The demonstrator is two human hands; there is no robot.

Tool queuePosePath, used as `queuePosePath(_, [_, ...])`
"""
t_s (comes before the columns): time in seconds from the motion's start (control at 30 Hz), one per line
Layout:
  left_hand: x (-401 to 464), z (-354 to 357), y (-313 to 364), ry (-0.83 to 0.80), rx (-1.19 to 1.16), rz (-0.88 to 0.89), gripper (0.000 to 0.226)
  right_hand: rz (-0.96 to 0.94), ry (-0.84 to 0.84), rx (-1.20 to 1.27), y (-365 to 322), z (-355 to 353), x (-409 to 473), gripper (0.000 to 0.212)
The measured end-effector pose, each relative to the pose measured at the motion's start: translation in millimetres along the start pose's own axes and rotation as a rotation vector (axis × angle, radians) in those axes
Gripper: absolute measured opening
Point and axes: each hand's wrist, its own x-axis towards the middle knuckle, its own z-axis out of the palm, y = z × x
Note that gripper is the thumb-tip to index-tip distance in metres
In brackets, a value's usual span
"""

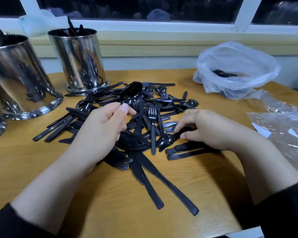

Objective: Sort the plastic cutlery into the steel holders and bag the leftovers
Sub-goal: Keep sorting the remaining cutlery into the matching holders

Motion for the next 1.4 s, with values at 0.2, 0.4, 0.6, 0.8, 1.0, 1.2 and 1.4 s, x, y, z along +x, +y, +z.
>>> queuePosePath(0.2, [-2.3, -2.5, 1.0, 0.028, -0.054, -0.010, 0.035, -0.017, 0.051, 0.011, -2.5, 1.3, 0.8, 0.010])
queuePosePath(0.4, [-1.4, -4.6, 0.2, 0.046, -0.070, -0.027, 0.034, -0.023, 0.033, 0.056, -5.4, 2.3, -0.4, 0.009])
queuePosePath(0.6, [-1.3, -6.5, 1.1, 0.058, -0.048, -0.048, 0.034, -0.056, 0.010, 0.059, -9.5, 6.0, 1.5, 0.009])
queuePosePath(0.8, [-0.5, -11.7, 0.7, 0.154, -0.150, -0.063, 0.034, -0.063, 0.103, 0.079, -13.3, 6.7, 2.3, 0.007])
queuePosePath(1.0, [-1.1, -16.0, 2.1, 0.131, -0.210, -0.146, 0.023, -0.106, 0.454, 0.290, -27.7, 3.0, 1.7, 0.008])
queuePosePath(1.2, [-8.4, -10.1, 9.0, 0.046, -0.212, -0.137, 0.022, -0.099, 0.462, 0.833, -72.3, 8.2, 6.2, 0.019])
queuePosePath(1.4, [-17.6, -4.5, 14.6, -0.112, -0.260, -0.117, 0.026, -0.060, 0.295, 1.082, -105.4, 28.3, 15.2, 0.031])
